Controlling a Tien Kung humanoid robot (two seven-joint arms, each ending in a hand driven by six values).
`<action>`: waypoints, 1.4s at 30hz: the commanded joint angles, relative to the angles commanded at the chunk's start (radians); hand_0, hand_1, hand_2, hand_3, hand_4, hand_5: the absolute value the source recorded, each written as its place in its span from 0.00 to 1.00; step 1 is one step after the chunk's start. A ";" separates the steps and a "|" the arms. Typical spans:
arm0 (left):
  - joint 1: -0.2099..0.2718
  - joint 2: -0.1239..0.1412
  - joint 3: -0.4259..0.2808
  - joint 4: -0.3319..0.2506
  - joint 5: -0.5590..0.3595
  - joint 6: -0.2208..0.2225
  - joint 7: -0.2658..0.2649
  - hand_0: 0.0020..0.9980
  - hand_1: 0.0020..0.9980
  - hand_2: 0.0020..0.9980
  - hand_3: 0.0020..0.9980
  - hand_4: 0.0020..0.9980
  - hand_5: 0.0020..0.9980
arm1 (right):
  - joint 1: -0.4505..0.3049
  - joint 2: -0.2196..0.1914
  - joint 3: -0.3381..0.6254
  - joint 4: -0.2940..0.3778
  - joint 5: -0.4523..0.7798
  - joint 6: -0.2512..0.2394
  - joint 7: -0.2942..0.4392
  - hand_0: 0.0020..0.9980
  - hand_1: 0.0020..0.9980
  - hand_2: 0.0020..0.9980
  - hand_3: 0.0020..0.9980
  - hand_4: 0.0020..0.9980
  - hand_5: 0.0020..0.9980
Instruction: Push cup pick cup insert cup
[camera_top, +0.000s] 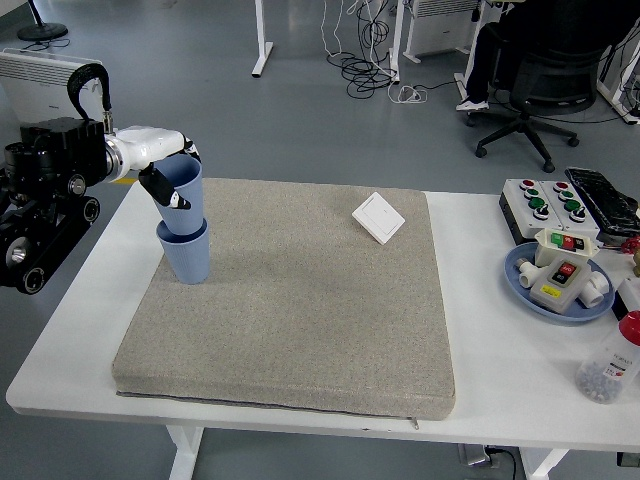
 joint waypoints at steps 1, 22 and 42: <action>0.000 0.000 0.001 0.002 0.000 0.001 -0.001 0.40 0.52 0.49 0.49 0.53 0.00 | 0.000 0.000 0.000 0.000 0.000 0.000 0.000 0.70 0.60 0.61 0.54 0.10 0.42; 0.002 -0.014 0.009 0.038 0.019 0.015 -0.022 0.45 0.58 0.59 0.52 0.61 0.00 | 0.007 -0.001 0.000 0.000 -0.006 0.001 -0.001 0.70 0.60 0.61 0.54 0.10 0.42; 0.009 -0.023 -0.004 0.057 0.030 0.031 -0.034 0.85 0.88 1.00 0.99 0.95 0.37 | 0.010 -0.001 0.000 0.000 -0.008 0.000 -0.001 0.70 0.60 0.61 0.54 0.10 0.42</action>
